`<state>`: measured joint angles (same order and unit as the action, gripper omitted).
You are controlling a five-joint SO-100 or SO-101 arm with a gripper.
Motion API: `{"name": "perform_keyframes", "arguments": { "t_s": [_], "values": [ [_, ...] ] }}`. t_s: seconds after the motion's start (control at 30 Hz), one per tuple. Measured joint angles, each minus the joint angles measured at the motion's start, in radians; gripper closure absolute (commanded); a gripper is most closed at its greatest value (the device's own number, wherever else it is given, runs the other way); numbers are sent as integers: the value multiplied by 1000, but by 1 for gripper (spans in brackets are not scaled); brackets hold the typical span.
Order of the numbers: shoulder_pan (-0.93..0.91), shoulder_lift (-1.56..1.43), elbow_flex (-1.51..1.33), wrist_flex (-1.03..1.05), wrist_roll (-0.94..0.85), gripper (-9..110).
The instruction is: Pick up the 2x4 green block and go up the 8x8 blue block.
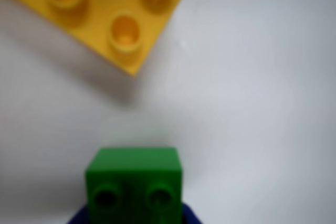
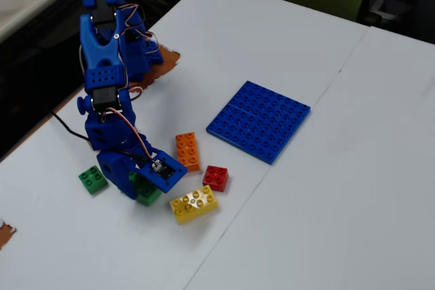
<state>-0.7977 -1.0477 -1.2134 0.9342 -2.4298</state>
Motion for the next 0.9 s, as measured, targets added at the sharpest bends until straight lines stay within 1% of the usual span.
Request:
{"name": "perform_keyframes", "arguments": {
  "t_s": [0.13, 0.2, 0.33, 0.43, 0.53, 0.63, 0.73, 0.83, 0.9],
  "values": [
    [0, 0, 0, 34, 34, 98],
    [0, -21, 0, 84, 67, 98],
    [15, -153, -2, 256, 133, 98],
    [66, -301, -2, 402, 210, 98],
    [146, -440, -2, 497, 331, 98],
    [252, -540, 9, 520, 506, 98],
    [362, -597, 12, 500, 698, 100],
    [463, -635, 12, 434, 874, 101],
    [522, -640, 40, 410, 950, 101]
  ]
}}
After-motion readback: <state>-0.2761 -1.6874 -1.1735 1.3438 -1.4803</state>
